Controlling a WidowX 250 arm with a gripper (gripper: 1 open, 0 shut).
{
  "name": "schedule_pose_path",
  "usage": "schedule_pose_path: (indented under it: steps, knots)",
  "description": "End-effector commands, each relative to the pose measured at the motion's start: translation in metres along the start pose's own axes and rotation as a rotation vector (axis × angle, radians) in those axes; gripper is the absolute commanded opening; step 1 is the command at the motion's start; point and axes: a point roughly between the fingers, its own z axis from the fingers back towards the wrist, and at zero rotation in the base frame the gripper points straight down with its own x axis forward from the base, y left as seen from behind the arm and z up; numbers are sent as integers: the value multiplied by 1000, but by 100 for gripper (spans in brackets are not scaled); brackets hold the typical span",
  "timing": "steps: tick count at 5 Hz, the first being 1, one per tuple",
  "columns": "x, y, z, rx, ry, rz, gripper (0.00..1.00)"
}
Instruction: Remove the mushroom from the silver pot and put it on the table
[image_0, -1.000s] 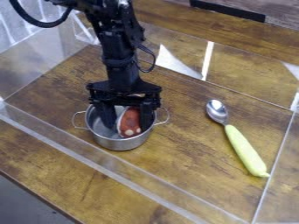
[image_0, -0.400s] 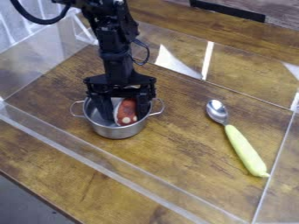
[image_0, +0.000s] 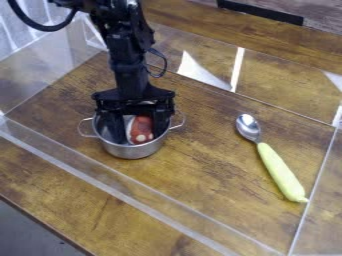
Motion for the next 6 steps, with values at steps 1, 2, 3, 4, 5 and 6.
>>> schedule_pose_path:
  steps: [1, 2, 3, 4, 5, 6]
  knots:
    - [5, 6, 18, -19, -19, -46, 100]
    - [7, 5, 22, -37, -9, -112, 100]
    - [8, 4, 23, -55, -1, -172, 100]
    - [-1, -3, 21, -69, 1, -172, 100]
    - [-11, -10, 22, -77, 2, -170, 100]
    - [-11, -7, 24, -81, 1, -167, 100]
